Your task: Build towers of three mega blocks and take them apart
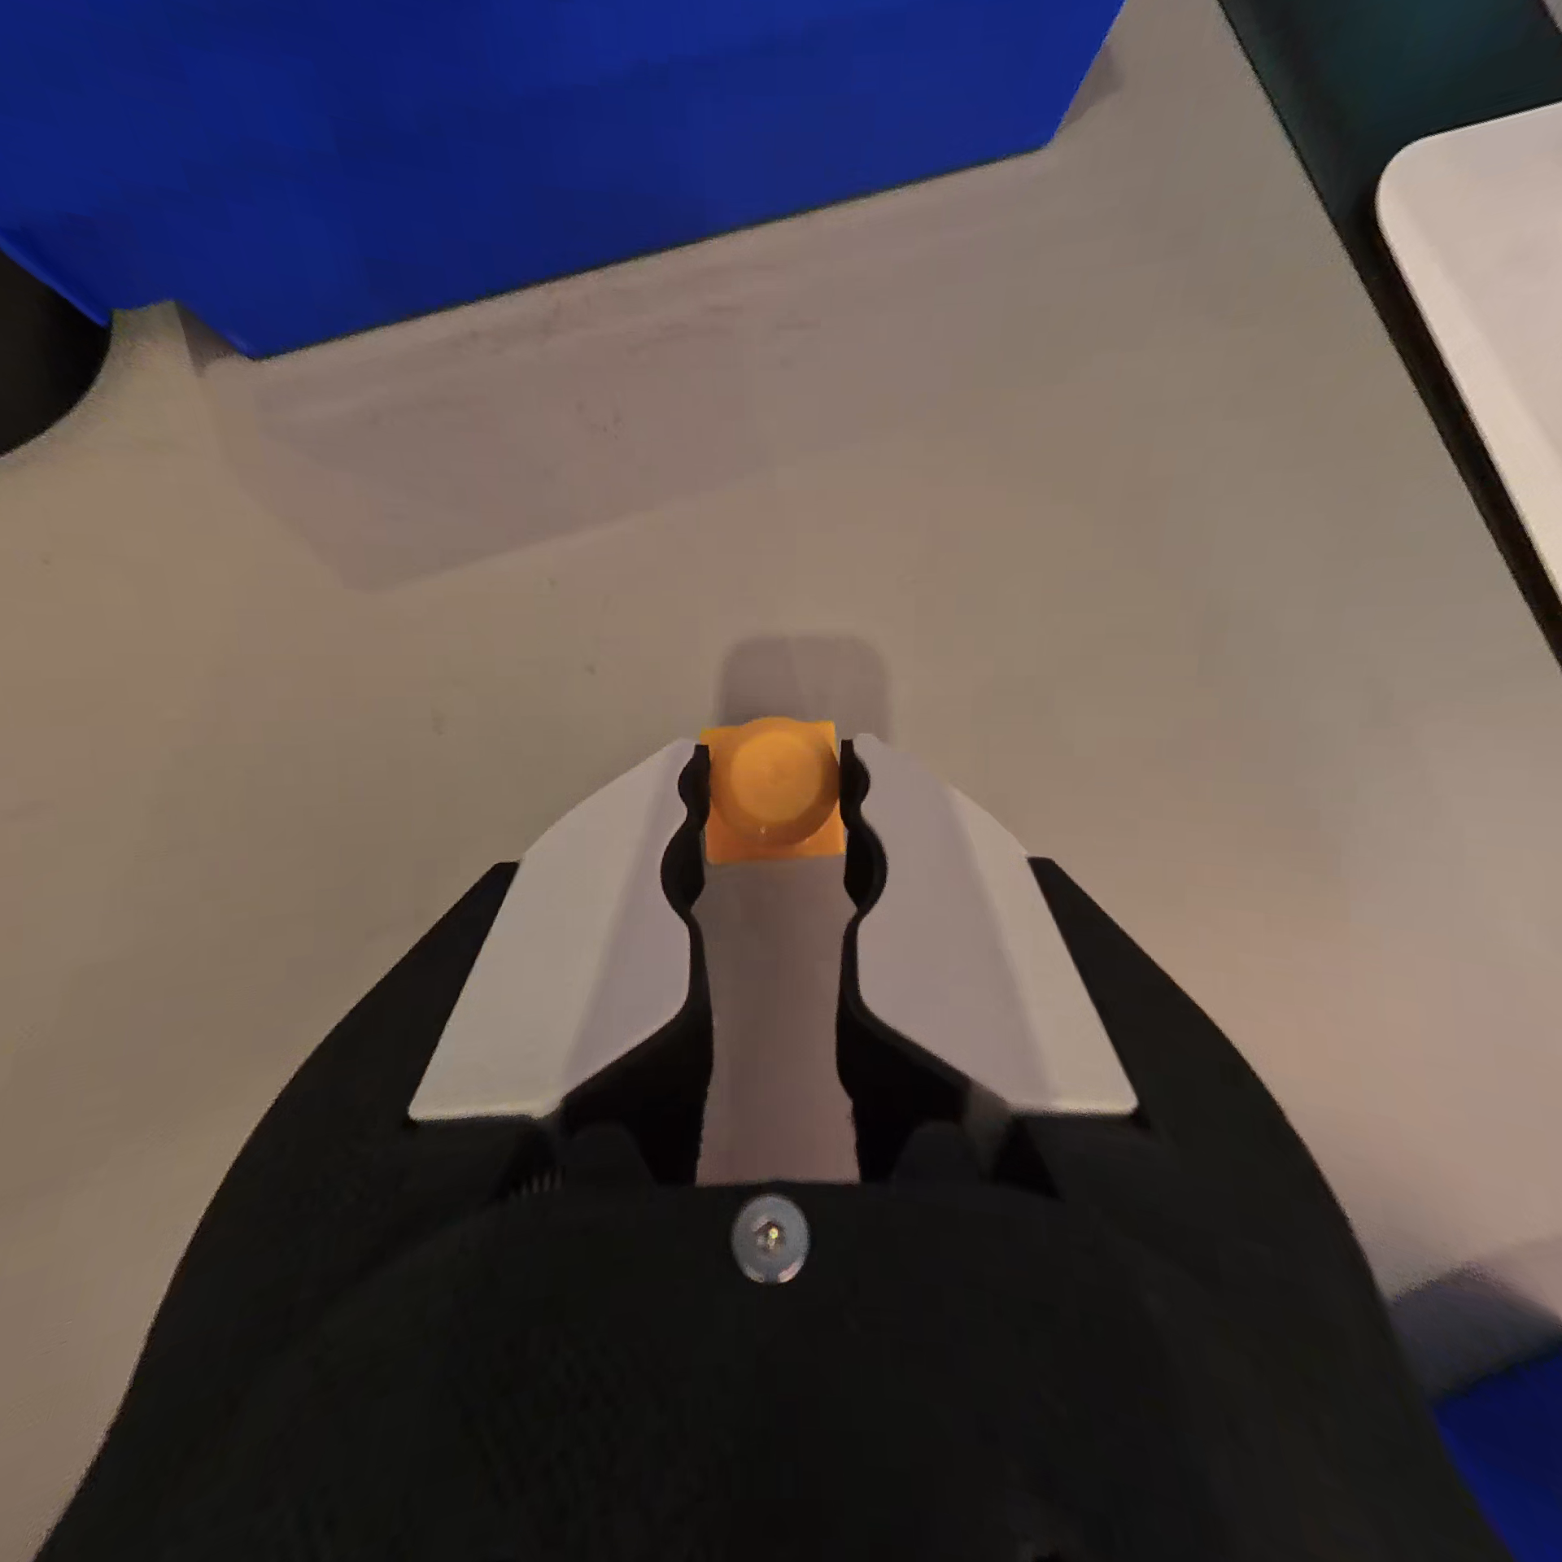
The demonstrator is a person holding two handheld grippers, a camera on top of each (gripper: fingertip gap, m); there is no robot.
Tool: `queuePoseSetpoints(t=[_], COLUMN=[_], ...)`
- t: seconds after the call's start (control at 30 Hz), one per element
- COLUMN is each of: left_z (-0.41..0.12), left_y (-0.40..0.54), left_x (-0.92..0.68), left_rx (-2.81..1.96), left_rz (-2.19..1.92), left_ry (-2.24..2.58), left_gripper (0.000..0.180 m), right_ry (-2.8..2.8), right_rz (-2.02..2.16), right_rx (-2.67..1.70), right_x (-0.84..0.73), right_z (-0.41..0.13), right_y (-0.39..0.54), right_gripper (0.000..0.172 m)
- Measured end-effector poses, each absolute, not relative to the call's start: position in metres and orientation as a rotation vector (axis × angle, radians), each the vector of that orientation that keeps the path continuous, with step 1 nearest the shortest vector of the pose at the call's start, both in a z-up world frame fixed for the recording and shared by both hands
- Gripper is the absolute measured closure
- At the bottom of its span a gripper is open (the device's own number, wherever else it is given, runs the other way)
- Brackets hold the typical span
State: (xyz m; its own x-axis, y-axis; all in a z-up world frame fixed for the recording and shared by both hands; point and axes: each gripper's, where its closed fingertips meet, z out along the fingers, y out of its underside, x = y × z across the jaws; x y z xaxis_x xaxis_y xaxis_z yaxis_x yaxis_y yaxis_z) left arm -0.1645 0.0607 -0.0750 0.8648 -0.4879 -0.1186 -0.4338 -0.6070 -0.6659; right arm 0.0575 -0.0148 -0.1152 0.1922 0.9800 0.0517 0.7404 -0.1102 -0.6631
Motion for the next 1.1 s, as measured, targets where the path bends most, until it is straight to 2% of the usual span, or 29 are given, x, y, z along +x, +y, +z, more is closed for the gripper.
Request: queuePoseSetpoints(t=[0.2,0.4,0.8,0.97,1.1], left_z=[-0.102,-0.109,-0.138,-0.128,-0.063], left_y=[0.029,0.016,0.016,0.018,0.028], left_x=[-0.183,-0.172,-0.175,-0.176,-0.17], left_rx=[-2.442,-2.379,-2.463,-2.439,-2.262], left_rz=[-0.094,-0.033,0.017,0.065,0.088], left_ry=[0.845,1.096,1.212,1.194,1.021], left_gripper=[0.129,0.128,0.135,0.141,0.143], right_ry=[-1.56,-1.539,-1.557,-1.557,-1.485], right_rz=[0.589,0.576,0.645,0.662,0.716], right_rx=[-1.928,-1.895,-1.908,-1.898,-1.789], right_x=[0.057,0.052,0.049,0.049,0.043], right_z=[-0.114,-0.108,-0.108,-0.105,-0.079], right_y=[-0.012,-0.011,-0.021,-0.021,-0.018], right_gripper=[0.142,0.125,0.126,0.126,0.129])
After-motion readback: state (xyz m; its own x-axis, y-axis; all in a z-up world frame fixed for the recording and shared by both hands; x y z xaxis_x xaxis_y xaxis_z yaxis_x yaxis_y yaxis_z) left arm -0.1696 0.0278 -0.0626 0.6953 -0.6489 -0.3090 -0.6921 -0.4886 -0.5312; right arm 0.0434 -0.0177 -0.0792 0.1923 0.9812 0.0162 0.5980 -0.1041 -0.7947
